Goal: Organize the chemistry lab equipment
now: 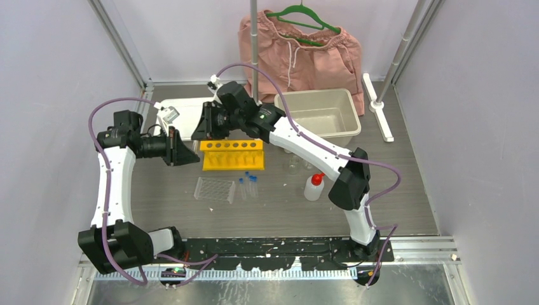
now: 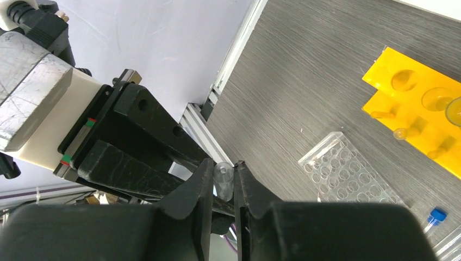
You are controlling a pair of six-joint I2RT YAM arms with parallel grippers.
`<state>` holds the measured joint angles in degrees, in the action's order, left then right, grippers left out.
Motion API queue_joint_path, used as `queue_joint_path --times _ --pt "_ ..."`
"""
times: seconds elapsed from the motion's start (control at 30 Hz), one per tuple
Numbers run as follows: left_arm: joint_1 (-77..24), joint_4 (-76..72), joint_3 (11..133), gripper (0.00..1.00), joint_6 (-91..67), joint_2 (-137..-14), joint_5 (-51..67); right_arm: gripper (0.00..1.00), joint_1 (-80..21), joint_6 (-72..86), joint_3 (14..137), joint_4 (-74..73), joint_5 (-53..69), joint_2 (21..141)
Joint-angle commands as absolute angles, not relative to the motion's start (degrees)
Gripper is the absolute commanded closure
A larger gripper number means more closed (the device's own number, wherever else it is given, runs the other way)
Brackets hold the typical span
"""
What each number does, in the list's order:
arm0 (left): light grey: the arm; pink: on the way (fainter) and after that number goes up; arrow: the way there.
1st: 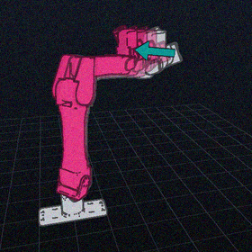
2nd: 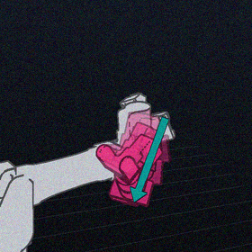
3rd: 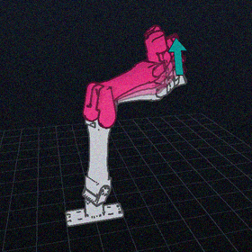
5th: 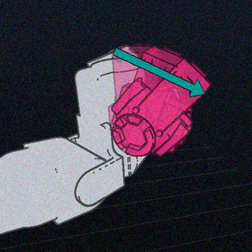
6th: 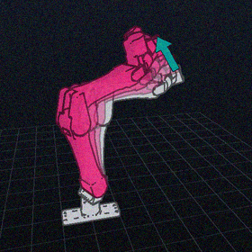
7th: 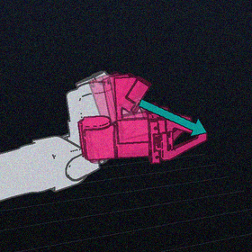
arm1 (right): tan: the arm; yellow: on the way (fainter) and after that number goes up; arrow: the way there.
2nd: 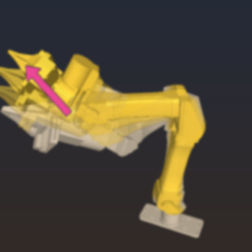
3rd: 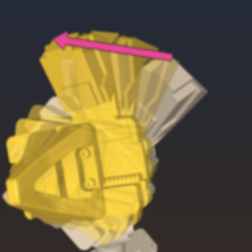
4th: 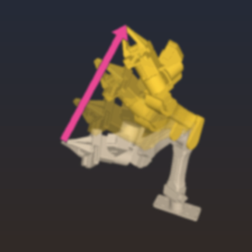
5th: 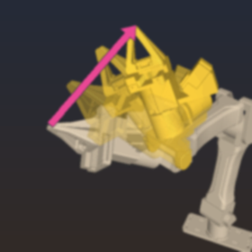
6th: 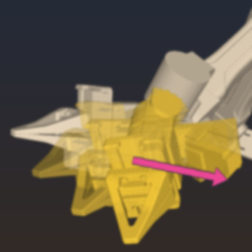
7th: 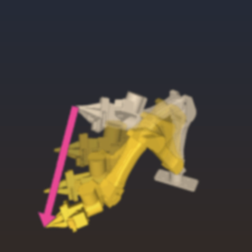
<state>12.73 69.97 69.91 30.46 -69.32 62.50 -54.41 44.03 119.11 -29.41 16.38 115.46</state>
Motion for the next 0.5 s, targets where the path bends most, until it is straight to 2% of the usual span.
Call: queue_joint_path --times 0.0,0.03,0.07,0.1,0.17,0.2,0.23,0.27,0.47 --pt "12.6 69.7 69.8 1.00 31.6 -67.9 62.7 0.85 -54.2 43.8 122.3 -28.9 19.2 114.9" --pt "12.5 69.7 69.8 1.00 31.6 -67.9 62.7 0.88 -54.0 43.6 122.3 -28.9 19.2 114.6" --pt "12.5 69.6 69.8 0.95 31.4 -67.9 62.8 0.92 -53.7 43.4 122.2 -29.0 18.9 114.5" --pt "12.5 69.4 69.8 0.82 31.0 -68.0 62.7 0.95 -53.5 43.2 122.0 -29.1 18.7 114.1" --pt "12.5 68.5 69.9 0.37 28.9 -68.2 61.5 0.98 -52.9 42.1 121.5 -29.7 17.4 113.2" --pt "12.5 68.1 69.9 0.18 28.2 -68.3 60.9 0.99 -52.6 40.9 121.2 -30.3 16.0 112.6" --pt "12.5 67.9 70.0 0.04 27.9 -68.5 60.4 0.99 -52.6 39.5 120.6 -31.0 14.2 111.8" --pt "12.5 67.9 70.1 0.01 27.7 -68.6 59.9 0.99 -52.5 38.1 119.7 -31.3 12.5 110.7" --pt "12.6 66.6 70.7 0.00 25.3 -69.6 56.7 0.99 -52.8 31.9 105.4 -28.0 -3.3 101.3"
